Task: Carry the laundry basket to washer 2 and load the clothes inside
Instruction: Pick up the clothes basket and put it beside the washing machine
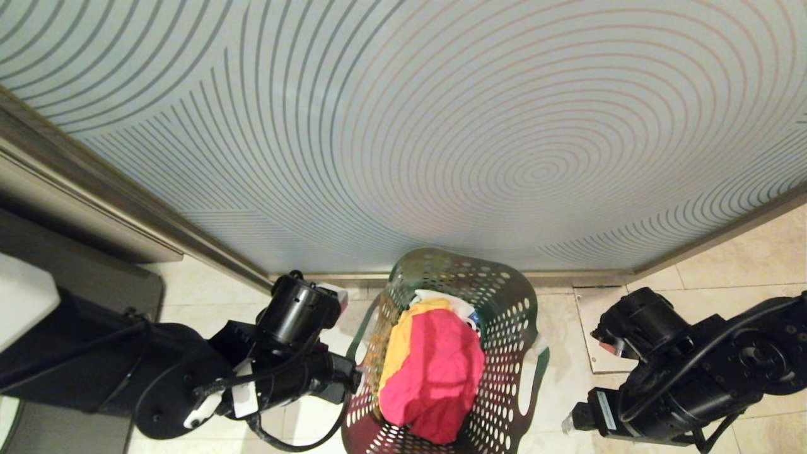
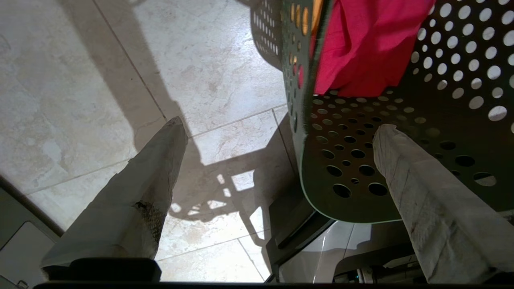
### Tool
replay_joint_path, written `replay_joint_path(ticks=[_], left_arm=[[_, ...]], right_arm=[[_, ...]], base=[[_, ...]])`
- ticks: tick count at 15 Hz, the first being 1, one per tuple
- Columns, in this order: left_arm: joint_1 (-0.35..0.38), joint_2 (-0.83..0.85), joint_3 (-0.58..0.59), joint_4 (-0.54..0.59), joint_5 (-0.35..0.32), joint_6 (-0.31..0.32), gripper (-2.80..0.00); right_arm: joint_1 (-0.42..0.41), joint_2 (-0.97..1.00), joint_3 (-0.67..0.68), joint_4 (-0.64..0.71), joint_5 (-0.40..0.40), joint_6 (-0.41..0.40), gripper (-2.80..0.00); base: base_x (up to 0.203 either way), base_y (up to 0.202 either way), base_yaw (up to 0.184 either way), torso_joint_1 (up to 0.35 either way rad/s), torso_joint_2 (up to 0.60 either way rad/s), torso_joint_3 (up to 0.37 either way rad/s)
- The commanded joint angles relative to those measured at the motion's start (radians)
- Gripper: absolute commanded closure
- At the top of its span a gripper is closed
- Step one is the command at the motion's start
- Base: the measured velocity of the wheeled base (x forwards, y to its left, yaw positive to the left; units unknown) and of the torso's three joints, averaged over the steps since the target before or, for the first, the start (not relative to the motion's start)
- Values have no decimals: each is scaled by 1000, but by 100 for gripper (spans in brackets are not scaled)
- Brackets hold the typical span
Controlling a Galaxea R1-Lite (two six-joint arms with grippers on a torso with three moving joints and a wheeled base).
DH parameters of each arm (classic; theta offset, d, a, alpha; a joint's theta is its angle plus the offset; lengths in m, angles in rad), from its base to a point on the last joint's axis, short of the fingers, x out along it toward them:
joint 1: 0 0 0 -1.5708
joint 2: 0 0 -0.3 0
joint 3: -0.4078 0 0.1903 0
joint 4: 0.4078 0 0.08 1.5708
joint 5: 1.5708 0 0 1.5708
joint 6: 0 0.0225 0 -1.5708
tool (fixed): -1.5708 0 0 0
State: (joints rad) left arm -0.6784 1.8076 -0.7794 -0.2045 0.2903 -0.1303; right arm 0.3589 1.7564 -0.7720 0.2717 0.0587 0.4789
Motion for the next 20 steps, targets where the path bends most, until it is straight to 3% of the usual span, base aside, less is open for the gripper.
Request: replay_joint_path(ticks=[1, 5, 8, 11, 20], left_arm=[[-10, 7, -1, -3, 0, -2, -280], [-13, 69, -1, -107, -1, 1, -280], [-35, 96, -6, -123, -15, -3, -280], [-41, 148, -42, -163, -14, 3, -280], [-41, 234, -140, -165, -13, 6, -280]], right_arm=[[-22, -3, -7, -23, 4, 5, -280], [-24, 3, -21, -65, 10, 4, -280], [-28, 18, -23, -75, 14, 5, -280], [-26, 53, -12, -185, 19, 4, -280], [-26, 154, -66, -297, 68, 1, -280]], base=[[0, 0, 0, 0, 0, 0], [0, 0, 0, 0, 0, 0], [0, 0, 0, 0, 0, 0], [0, 0, 0, 0, 0, 0], [0, 0, 0, 0, 0, 0]])
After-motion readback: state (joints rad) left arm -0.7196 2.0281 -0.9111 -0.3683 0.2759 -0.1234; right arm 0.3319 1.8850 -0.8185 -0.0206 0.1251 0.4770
